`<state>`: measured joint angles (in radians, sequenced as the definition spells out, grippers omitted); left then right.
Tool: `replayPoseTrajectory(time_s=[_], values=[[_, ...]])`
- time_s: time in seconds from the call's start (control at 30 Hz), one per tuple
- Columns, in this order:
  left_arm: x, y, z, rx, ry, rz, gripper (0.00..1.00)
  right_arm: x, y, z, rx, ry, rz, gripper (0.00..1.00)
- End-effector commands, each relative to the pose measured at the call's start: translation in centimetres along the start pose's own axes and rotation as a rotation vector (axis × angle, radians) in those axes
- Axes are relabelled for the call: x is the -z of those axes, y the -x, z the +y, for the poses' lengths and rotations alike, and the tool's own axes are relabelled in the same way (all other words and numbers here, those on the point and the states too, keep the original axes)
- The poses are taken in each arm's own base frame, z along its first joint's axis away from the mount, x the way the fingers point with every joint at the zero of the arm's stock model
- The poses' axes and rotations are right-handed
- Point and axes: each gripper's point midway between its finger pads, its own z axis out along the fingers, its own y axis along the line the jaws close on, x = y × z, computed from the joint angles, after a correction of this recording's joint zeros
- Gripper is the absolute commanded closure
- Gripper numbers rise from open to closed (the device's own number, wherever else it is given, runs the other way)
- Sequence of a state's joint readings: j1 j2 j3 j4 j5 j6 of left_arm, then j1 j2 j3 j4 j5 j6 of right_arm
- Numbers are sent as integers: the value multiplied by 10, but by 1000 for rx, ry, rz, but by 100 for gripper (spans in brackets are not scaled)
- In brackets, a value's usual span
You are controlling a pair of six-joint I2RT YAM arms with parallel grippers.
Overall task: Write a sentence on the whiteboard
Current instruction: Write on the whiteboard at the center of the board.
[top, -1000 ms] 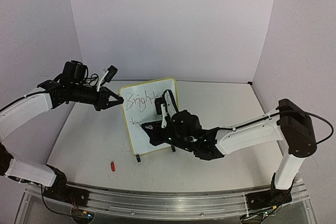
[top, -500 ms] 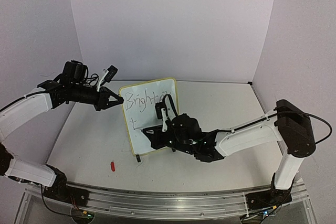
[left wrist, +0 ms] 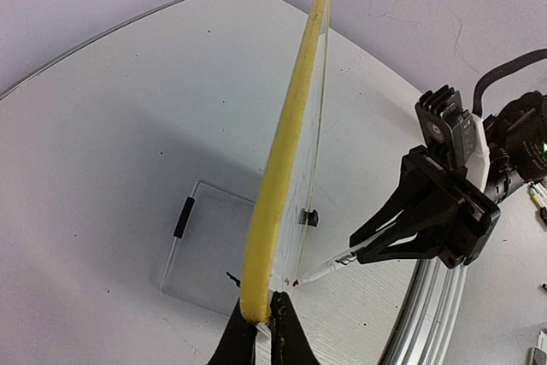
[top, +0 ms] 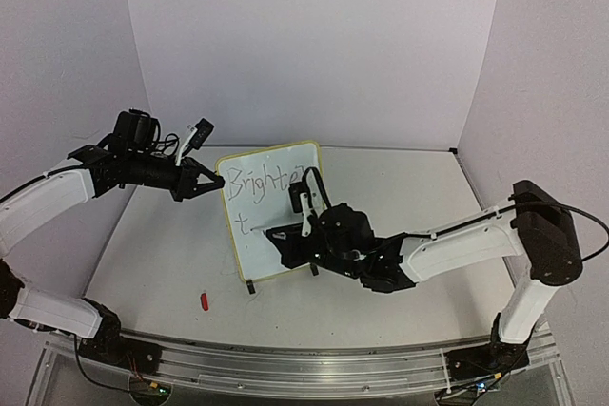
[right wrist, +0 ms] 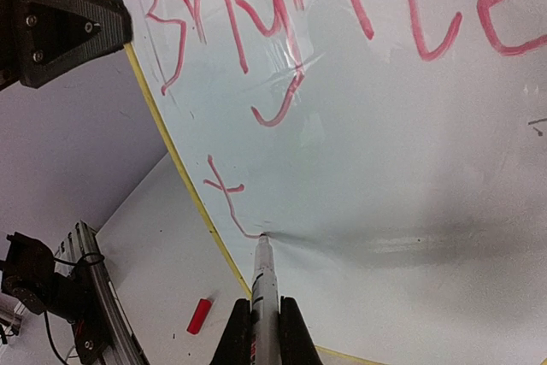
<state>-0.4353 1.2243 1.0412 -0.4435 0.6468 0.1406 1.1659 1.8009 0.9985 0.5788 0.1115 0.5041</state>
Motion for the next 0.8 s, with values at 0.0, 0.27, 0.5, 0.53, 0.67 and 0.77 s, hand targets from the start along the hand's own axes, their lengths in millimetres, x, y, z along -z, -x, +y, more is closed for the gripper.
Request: replayPoseTrajectory(time_s=[0.0,0.27,0.5,0.53,0.67,0.77], values=[[-14,-44,9,23,47,160,100,20,38,12,10,30,-95,100],[-14,-44,10,23,48,162,100,13,41,15,20,35,-101,100],[-15,-45,10,24,46,164,100,6,39,11,12,7,-105,100],[-15,-45,9,23,46,163,100,5,39,10,13,1,-105,100],[-15,-44,10,23,46,163,100,1,35,6,11,-18,-95,100],[-14,-45,10,23,47,162,100,-1,33,2,6,-37,-93,100]])
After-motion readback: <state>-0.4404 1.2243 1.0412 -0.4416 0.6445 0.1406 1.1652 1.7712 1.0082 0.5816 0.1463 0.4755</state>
